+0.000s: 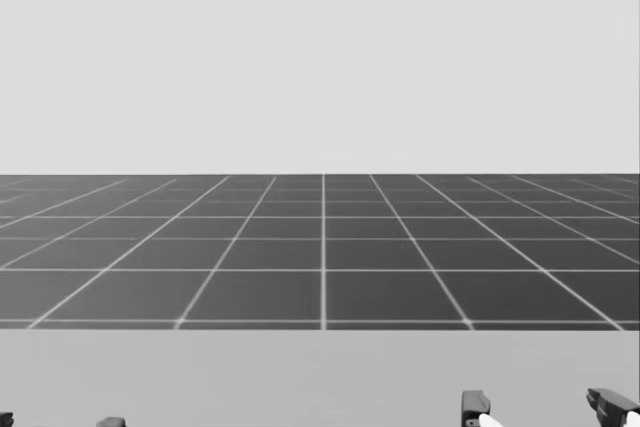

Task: Pick up the tomato soup can and lift it.

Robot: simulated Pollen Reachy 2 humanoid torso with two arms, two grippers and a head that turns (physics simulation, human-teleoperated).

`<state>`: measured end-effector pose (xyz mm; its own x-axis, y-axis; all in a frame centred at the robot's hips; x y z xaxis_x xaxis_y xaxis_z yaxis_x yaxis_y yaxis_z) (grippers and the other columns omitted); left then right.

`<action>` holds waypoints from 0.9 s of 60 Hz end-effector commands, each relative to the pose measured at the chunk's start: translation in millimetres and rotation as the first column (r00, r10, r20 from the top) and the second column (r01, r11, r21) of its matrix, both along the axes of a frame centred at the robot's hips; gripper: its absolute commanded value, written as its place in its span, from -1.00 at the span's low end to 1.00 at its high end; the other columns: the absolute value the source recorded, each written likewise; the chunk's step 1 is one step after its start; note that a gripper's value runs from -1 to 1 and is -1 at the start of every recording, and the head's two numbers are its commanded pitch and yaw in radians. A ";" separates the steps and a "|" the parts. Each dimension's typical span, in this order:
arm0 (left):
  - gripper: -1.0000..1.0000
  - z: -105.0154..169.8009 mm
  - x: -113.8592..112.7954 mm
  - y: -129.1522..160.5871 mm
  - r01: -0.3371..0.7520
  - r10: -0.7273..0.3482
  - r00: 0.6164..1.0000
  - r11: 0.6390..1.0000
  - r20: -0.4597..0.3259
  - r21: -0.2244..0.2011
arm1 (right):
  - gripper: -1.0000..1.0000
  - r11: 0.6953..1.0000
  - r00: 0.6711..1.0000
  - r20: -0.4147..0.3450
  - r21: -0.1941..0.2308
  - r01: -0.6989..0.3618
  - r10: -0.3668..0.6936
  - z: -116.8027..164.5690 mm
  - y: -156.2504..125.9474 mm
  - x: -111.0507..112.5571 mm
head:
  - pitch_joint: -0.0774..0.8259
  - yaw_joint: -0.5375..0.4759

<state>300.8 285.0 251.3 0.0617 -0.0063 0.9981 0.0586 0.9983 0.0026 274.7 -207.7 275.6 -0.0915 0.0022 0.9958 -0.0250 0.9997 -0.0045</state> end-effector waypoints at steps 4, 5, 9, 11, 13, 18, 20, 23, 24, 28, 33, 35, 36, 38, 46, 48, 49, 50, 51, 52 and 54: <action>-1.00 0.1 -0.2 0.2 0.001 -0.001 1.000 1.000 -0.001 -0.002 | -1.00 1.000 1.000 0.003 0.026 0.002 -0.002 -2.1 2.3 -1.1 | -0.78 0.07; -1.00 0.1 -0.2 0.3 0.001 -0.001 1.000 1.000 -0.001 -0.002 | -1.00 1.000 1.000 0.001 0.026 0.002 -0.002 -1.9 2.1 -0.8 | -0.76 0.07; -1.00 0.1 -0.3 0.4 0.001 -0.001 1.000 1.000 -0.001 -0.002 | -1.00 1.000 1.000 -0.004 0.023 0.012 -0.012 -1.4 1.3 0.1 | -0.69 0.06; -1.00 0.1 -0.2 0.5 0.001 -0.001 1.000 1.000 -0.001 -0.002 | -1.00 1.000 1.000 -0.005 0.021 0.017 -0.017 -1.3 1.0 0.4 | -0.62 0.06; -1.00 0.1 -0.2 0.5 0.001 -0.001 1.000 1.000 -0.001 -0.002 | -1.00 1.000 1.000 -0.005 0.021 0.019 -0.019 -1.3 1.0 0.4 | -0.58 0.06; -1.00 0.0 0.1 0.9 0.000 0.000 1.000 1.000 -0.001 -0.001 | -1.00 1.000 1.000 -0.004 0.019 0.021 -0.020 -1.4 1.9 0.5 | -0.39 0.06; -1.00 0.0 0.1 0.9 0.000 0.000 1.000 1.000 -0.001 -0.001 | -1.00 1.000 1.000 -0.004 0.020 0.021 -0.021 -1.4 2.0 0.4 | -0.35 0.06; -1.00 0.0 0.3 1.0 0.000 0.000 1.000 1.000 -0.001 -0.001 | -1.00 1.000 1.000 -0.004 0.020 0.021 -0.021 -1.4 2.0 0.5 | -0.26 0.07; -1.00 0.0 0.4 1.1 0.000 0.000 1.000 1.000 -0.001 -0.001 | -1.00 1.000 1.000 -0.003 0.021 0.022 -0.022 -1.3 2.0 0.6 | -0.22 0.07; -1.00 0.0 0.6 1.3 0.001 -0.001 1.000 1.000 -0.001 -0.001 | -1.00 0.999 1.000 -0.001 0.023 0.023 -0.023 -0.9 1.9 0.5 | -0.10 0.08; -1.00 0.0 0.7 1.2 0.001 -0.001 1.000 1.000 0.000 0.000 | -1.00 1.000 1.000 -0.009 0.023 0.010 -0.009 -0.5 2.1 0.7 | 0.02 0.09; -1.00 -0.1 0.7 1.2 0.001 -0.001 1.000 1.000 0.000 0.000 | -1.00 1.000 1.000 -0.003 0.023 0.019 -0.019 -0.6 2.1 0.2 | 0.10 0.09; -1.00 -0.1 0.7 1.2 0.001 -0.001 1.000 1.000 0.000 0.000 | -1.00 1.000 1.000 -0.003 0.023 0.019 -0.019 -0.6 2.1 0.1 | 0.12 0.09; -1.00 0.0 0.8 1.2 0.002 -0.002 1.000 1.000 0.000 0.000 | -1.00 1.000 1.000 -0.005 0.024 0.016 -0.016 -0.4 2.0 0.1 | 0.16 0.09; -1.00 0.2 1.1 0.6 0.003 -0.003 1.000 1.000 0.002 0.002 | -1.00 1.000 1.000 -0.005 0.024 0.016 -0.015 0.1 1.8 0.0 | 0.31 0.10; -1.00 0.2 1.2 0.4 0.004 -0.004 1.000 1.000 0.002 0.002 | -1.00 1.000 1.000 -0.006 0.025 0.015 -0.014 0.2 1.9 0.0 | 0.34 0.12; -1.00 0.1 1.2 0.2 0.004 -0.004 1.000 1.000 0.003 0.002 | -1.00 1.000 1.000 -0.007 0.024 0.014 -0.014 0.2 1.9 0.0 | 0.37 0.13; -1.00 0.1 1.2 0.1 0.004 -0.004 1.000 1.000 0.003 0.003 | -1.00 1.000 1.000 -0.007 0.024 0.014 -0.014 0.2 2.0 0.0 | 0.38 0.14; -1.00 0.0 1.2 0.0 0.005 -0.005 1.000 1.000 0.003 0.003 | -1.00 1.000 1.000 -0.008 0.024 0.013 -0.013 0.2 2.0 0.0 | 0.40 0.15; -1.00 0.0 1.1 0.0 0.005 -0.005 1.000 1.000 0.003 0.003 | -1.00 1.000 1.000 -0.009 0.024 0.013 -0.013 0.2 2.0 0.0 | 0.41 0.16; -1.00 -0.1 1.2 0.0 0.006 -0.006 1.000 1.000 0.003 0.003 | -1.00 1.000 1.000 -0.010 0.024 0.013 -0.013 0.1 2.0 -0.1 | 0.45 0.20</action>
<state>301.8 285.5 251.4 0.0595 -0.0084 0.9982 0.0621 0.9981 0.0047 275.3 -208.7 276.8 -0.0892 -0.0010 0.9960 -0.0078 1.0000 0.0004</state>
